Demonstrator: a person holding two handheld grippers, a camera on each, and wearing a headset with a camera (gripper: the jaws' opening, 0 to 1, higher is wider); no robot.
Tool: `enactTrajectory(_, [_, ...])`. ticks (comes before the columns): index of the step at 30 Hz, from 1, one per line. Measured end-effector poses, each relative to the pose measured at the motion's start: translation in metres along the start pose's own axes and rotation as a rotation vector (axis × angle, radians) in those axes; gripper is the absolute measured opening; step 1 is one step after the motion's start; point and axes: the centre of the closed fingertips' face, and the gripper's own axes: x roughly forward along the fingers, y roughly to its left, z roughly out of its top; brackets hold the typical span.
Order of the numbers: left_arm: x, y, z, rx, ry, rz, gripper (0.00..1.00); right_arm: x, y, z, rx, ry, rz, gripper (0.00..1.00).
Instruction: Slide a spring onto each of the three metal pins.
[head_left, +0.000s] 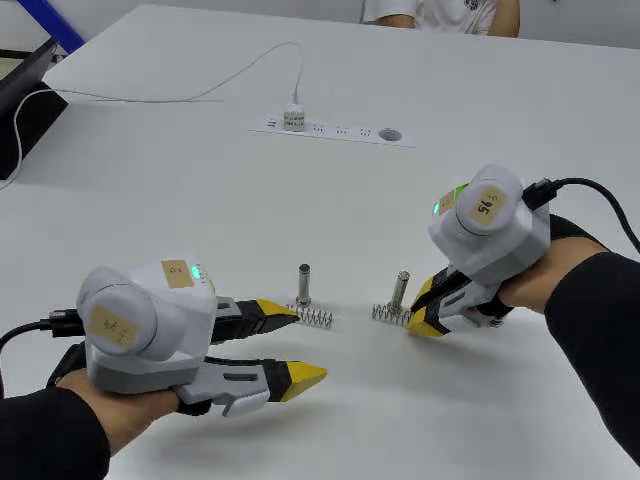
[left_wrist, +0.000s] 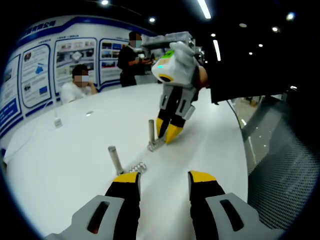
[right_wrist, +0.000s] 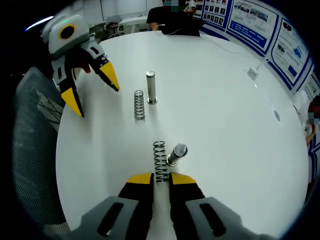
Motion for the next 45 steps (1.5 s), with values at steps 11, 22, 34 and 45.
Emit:
enactTrajectory(11, [0.001, -0.001, 0.001, 0.007, 0.003, -0.005, 0.39, -0.006, 0.010, 0.000, 0.004, 0.005, 0.023, 0.12])
enactTrajectory(22, [0.011, -0.010, 0.005, 0.036, 0.013, -0.038, 0.38, -0.025, 0.033, 0.008, -0.067, 0.001, 0.039, 0.11])
enactTrajectory(34, [0.021, -0.019, 0.015, 0.079, 0.012, -0.074, 0.36, -0.037, 0.058, 0.025, -0.156, -0.009, 0.076, 0.11])
enactTrajectory(45, [0.026, -0.029, 0.024, 0.101, -0.005, -0.105, 0.33, -0.039, 0.072, 0.036, -0.222, -0.004, 0.099, 0.11])
